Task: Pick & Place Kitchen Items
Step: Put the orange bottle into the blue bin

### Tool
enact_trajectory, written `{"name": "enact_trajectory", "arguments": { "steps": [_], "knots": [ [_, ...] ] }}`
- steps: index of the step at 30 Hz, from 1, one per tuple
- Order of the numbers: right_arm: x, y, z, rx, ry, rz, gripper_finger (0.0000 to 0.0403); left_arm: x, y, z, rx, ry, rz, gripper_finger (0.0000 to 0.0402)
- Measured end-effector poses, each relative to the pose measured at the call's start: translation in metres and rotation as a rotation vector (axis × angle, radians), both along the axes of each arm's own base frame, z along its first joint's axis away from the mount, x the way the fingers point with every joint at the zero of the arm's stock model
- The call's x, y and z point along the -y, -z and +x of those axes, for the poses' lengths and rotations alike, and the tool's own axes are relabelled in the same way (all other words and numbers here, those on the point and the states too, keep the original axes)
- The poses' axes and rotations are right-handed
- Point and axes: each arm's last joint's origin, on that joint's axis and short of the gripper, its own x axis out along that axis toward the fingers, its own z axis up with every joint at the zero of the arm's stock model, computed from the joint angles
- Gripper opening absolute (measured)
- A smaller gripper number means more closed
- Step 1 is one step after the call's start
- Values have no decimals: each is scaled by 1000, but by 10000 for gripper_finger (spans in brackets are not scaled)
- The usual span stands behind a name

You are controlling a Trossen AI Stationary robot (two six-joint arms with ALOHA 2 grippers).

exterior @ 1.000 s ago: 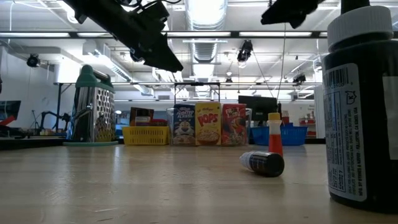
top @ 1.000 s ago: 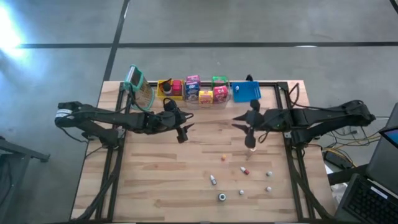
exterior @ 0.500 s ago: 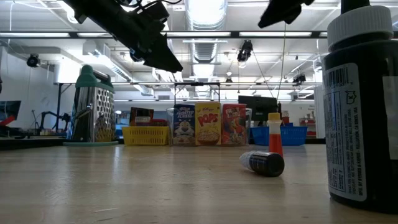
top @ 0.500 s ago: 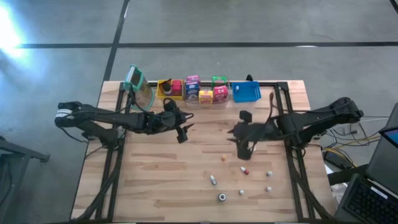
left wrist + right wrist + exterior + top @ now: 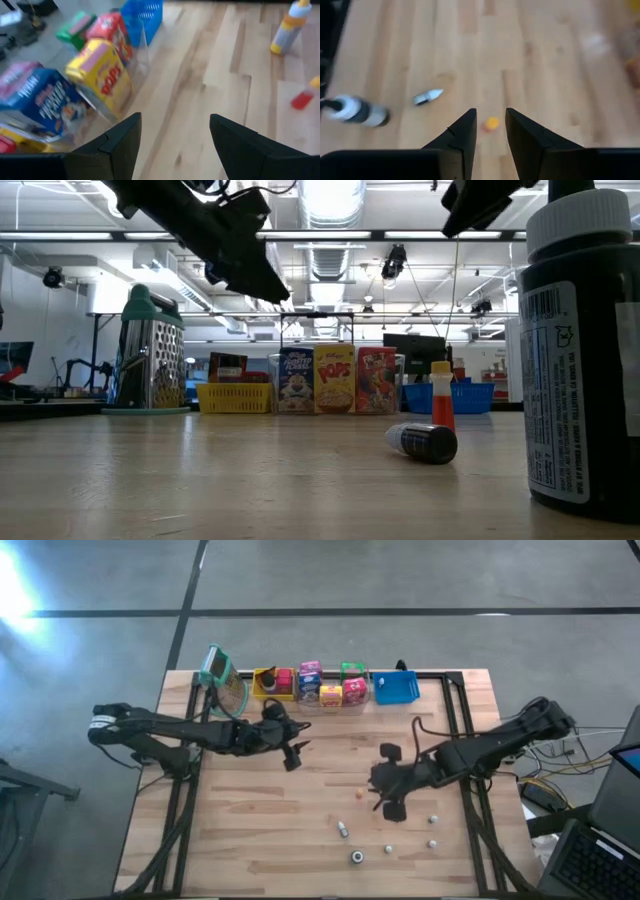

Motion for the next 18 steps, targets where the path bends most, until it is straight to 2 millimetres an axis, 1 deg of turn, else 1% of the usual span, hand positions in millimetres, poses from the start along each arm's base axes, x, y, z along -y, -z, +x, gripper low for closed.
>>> {"name": "enact_trajectory", "arguments": {
  "steps": [3, 7, 12, 18],
  "knots": [
    [-6, 6, 1, -31, -36, 26, 96, 0, 3, -3, -26, -6, -38, 241],
    [-9, 16, 6, -84, -44, 66, 107, 1, 6, -5, -50, -24, -69, 241],
    [-12, 22, 16, -141, -51, 43, 134, 1, 6, -6, -53, -34, -84, 240],
    [-13, 34, 34, -190, -63, 3, 159, 1, 7, -6, -61, -28, -75, 240]
  ]
}}
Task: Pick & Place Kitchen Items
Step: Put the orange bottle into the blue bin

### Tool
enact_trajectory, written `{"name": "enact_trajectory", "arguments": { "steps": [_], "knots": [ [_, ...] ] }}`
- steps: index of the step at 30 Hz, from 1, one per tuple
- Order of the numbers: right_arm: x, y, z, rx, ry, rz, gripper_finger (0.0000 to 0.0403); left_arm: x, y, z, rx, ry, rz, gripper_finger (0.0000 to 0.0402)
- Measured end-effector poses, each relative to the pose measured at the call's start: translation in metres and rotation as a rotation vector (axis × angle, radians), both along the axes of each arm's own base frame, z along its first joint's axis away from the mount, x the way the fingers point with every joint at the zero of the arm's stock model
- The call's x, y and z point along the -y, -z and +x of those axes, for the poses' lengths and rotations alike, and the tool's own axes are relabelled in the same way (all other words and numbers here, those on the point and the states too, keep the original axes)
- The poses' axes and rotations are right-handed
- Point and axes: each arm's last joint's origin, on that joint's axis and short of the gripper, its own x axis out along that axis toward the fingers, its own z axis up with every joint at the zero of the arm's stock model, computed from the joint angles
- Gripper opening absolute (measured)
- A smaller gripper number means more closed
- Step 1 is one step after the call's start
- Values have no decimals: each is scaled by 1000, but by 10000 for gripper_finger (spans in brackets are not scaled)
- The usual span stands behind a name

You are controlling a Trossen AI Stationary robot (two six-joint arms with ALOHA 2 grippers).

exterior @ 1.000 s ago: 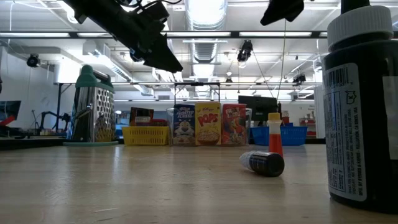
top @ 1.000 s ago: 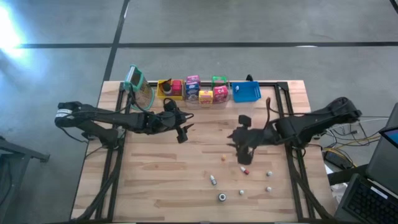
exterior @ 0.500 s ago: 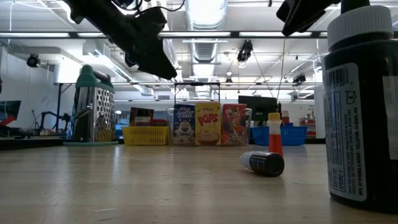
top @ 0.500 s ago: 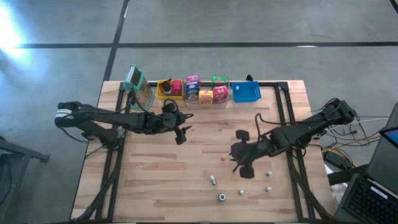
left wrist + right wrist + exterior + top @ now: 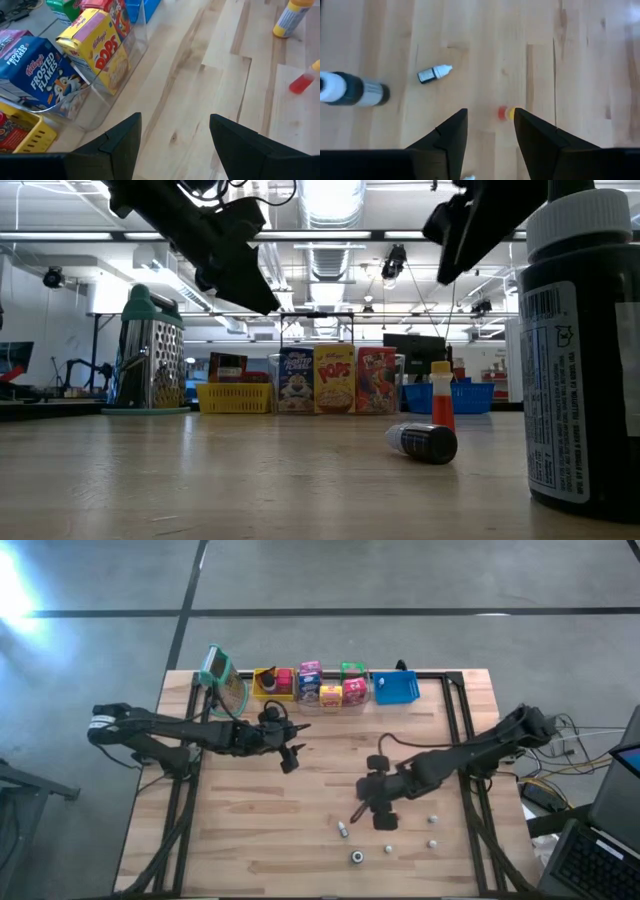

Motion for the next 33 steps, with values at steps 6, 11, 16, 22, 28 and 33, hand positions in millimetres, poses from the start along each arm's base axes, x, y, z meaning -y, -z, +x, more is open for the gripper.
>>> {"name": "enact_trajectory", "arguments": {
  "steps": [6, 11, 16, 22, 28, 33],
  "knots": [
    [15, 14, 13, -62, 50, -26, 168, 0, 0, 0, -2, 2, 3, 243],
    [22, 22, 18, -90, 70, -31, 176, 0, 0, 0, -2, 2, 3, 243],
    [28, 28, 20, -116, 78, -23, 183, 0, 0, 0, -3, 2, 4, 243],
    [28, 39, 21, -152, 70, -32, 171, 0, 0, 0, -3, 2, 4, 243],
    [29, 46, 21, -163, 72, -33, 155, 0, 0, 0, -3, 3, 4, 243],
    [30, 48, 22, -154, 71, -15, 151, 0, 0, 0, -2, 3, 4, 243]
  ]
}}
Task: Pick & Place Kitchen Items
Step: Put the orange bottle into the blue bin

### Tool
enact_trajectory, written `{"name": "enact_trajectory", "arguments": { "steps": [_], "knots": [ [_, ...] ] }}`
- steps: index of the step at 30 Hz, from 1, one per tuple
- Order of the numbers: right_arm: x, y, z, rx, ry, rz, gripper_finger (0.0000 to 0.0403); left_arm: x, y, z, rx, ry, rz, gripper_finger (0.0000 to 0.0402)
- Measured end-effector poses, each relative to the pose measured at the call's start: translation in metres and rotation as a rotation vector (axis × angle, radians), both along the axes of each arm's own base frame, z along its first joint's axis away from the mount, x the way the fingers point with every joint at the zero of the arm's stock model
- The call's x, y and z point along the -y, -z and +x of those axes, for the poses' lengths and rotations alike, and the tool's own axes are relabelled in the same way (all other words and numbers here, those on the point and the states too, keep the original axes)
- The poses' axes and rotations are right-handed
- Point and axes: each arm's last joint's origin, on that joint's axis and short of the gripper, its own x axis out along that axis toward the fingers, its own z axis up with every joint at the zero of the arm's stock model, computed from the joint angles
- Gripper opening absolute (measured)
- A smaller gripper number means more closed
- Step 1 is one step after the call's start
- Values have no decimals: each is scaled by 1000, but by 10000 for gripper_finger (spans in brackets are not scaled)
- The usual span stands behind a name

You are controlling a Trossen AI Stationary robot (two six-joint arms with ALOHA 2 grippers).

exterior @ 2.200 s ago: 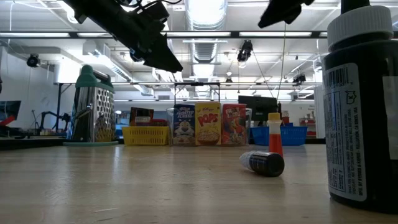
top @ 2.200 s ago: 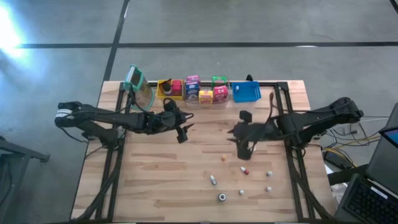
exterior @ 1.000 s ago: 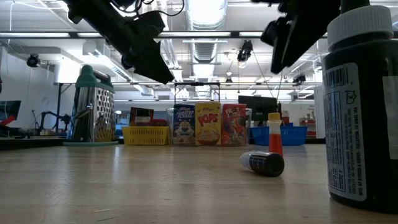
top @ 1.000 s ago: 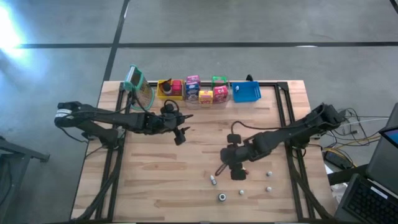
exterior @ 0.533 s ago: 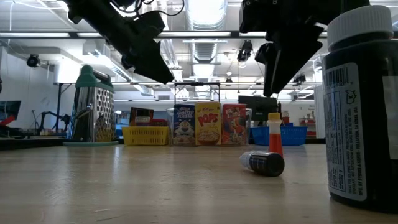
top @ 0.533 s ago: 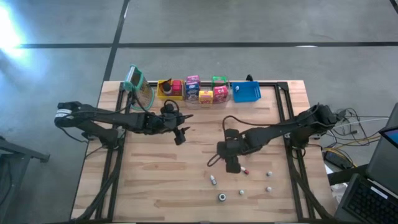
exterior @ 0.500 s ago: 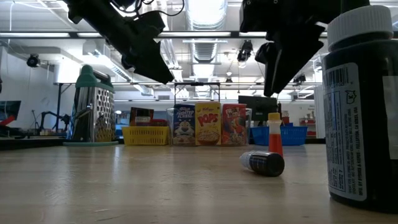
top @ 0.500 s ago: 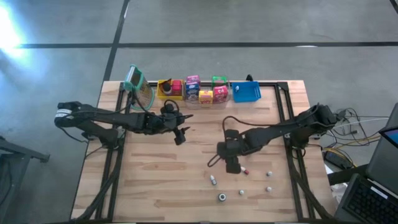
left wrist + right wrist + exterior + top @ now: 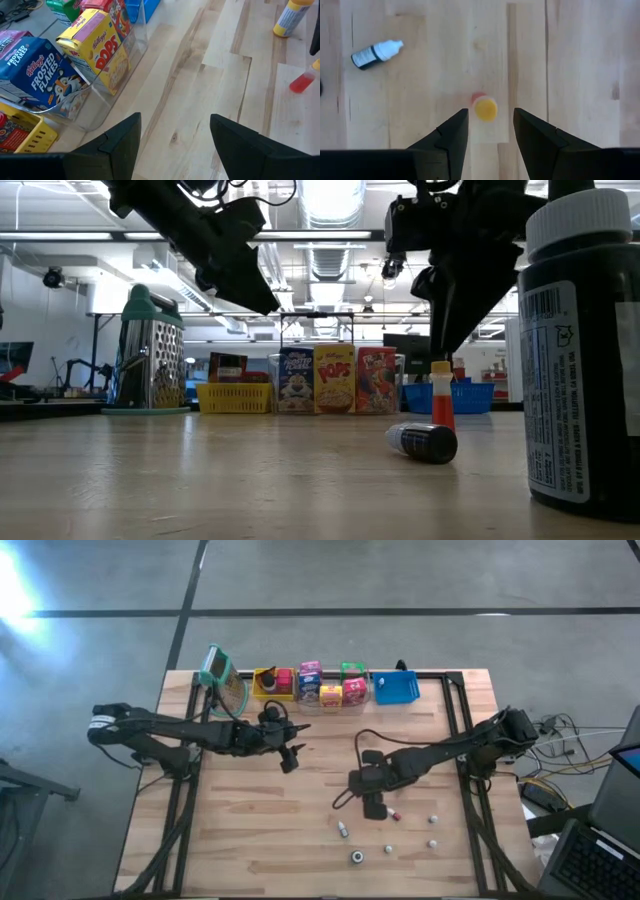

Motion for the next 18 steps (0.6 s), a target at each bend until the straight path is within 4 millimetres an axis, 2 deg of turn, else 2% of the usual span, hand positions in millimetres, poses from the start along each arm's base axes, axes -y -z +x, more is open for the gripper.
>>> {"name": "enact_trajectory", "arguments": {
  "steps": [11, 18],
  "knots": [
    [4, 2, 2, 9, 10, 9, 180, 0, 0, 0, -1, 0, 0, 243],
    [2, 13, 5, -26, 5, 18, 176, 0, 0, 0, -1, 0, 0, 243]
  ]
}}
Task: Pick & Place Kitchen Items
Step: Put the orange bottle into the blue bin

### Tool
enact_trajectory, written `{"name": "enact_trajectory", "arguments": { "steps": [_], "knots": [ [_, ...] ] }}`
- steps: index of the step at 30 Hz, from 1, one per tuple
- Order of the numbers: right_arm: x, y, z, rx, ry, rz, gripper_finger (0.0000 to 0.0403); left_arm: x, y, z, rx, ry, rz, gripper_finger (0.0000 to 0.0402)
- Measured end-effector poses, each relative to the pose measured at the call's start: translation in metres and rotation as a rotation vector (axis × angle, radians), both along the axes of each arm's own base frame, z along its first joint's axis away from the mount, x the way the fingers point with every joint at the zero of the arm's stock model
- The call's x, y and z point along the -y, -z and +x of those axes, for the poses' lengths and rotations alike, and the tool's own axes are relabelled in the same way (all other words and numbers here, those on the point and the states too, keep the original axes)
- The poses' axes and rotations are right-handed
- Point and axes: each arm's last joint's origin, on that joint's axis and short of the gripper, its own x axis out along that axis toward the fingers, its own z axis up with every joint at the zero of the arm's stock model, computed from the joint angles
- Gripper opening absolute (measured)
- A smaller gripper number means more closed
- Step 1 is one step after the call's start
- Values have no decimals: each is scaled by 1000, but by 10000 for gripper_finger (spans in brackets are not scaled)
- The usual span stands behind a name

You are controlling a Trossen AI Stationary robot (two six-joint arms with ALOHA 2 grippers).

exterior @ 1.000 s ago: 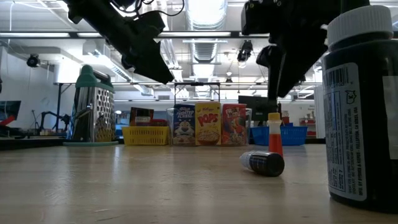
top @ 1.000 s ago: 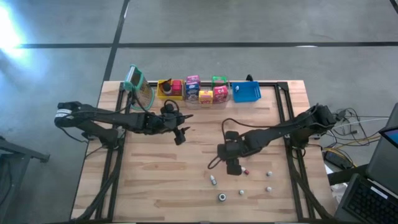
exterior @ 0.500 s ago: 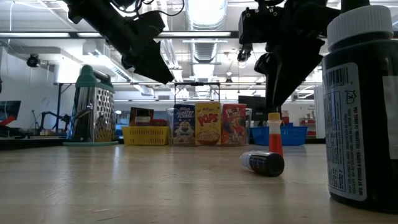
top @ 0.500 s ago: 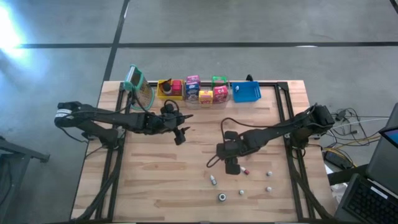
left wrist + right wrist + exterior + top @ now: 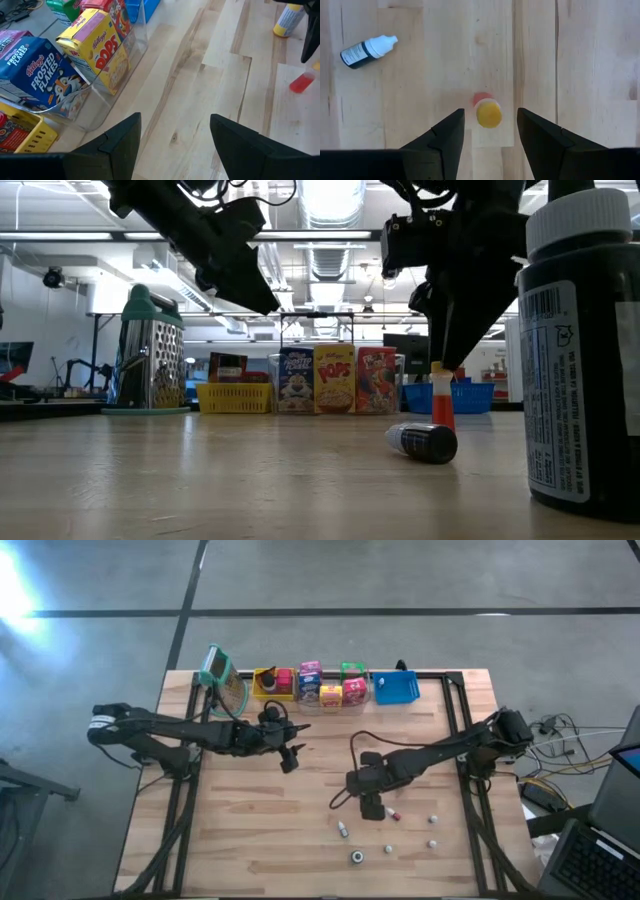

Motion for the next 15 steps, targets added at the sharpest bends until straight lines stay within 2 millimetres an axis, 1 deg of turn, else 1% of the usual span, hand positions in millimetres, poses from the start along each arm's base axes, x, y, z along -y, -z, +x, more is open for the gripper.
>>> {"name": "enact_trajectory", "arguments": {
  "steps": [4, 15],
  "knots": [
    [-1, 3, 2, -1, -5, -2, 162, 0, 0, 0, 0, 0, 0, 243],
    [-1, 4, 3, 6, -5, -1, 116, 0, 0, 0, 0, 0, 0, 243]
  ]
}}
